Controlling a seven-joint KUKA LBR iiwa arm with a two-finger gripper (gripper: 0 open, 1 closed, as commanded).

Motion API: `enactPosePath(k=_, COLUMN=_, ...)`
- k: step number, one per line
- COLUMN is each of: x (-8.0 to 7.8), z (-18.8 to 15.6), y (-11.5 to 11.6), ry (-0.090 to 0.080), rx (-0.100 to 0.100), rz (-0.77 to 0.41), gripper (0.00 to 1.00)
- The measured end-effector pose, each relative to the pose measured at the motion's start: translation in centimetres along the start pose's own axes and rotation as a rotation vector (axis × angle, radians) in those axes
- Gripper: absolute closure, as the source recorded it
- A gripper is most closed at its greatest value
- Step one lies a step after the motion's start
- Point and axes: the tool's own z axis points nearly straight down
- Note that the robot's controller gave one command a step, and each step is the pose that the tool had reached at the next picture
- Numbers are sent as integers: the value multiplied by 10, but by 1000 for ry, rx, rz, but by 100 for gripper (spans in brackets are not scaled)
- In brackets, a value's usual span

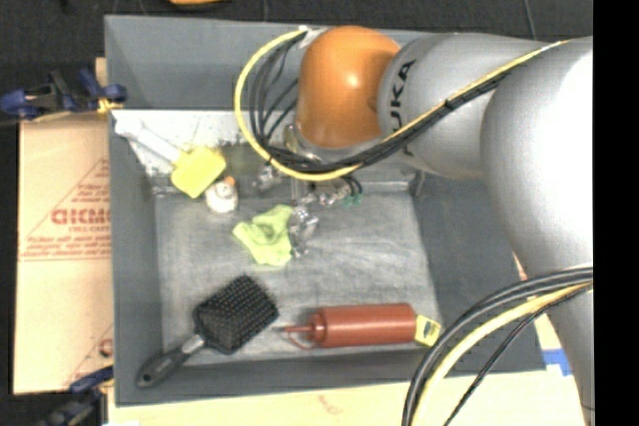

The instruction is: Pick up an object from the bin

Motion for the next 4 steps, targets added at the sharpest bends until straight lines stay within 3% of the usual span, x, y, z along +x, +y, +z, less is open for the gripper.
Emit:
enactPosePath(k=1, x=-1, z=29, y=-3, ry=-1, rx=1, rz=-164, gripper=0)
enactPosePath(k=2, x=7, z=32, y=0, ry=-6, rx=4, rz=-386, gripper=100)
enactPosePath(k=4, x=7, z=30, y=0, ry=-5, rx=2, rz=-385, gripper=100)
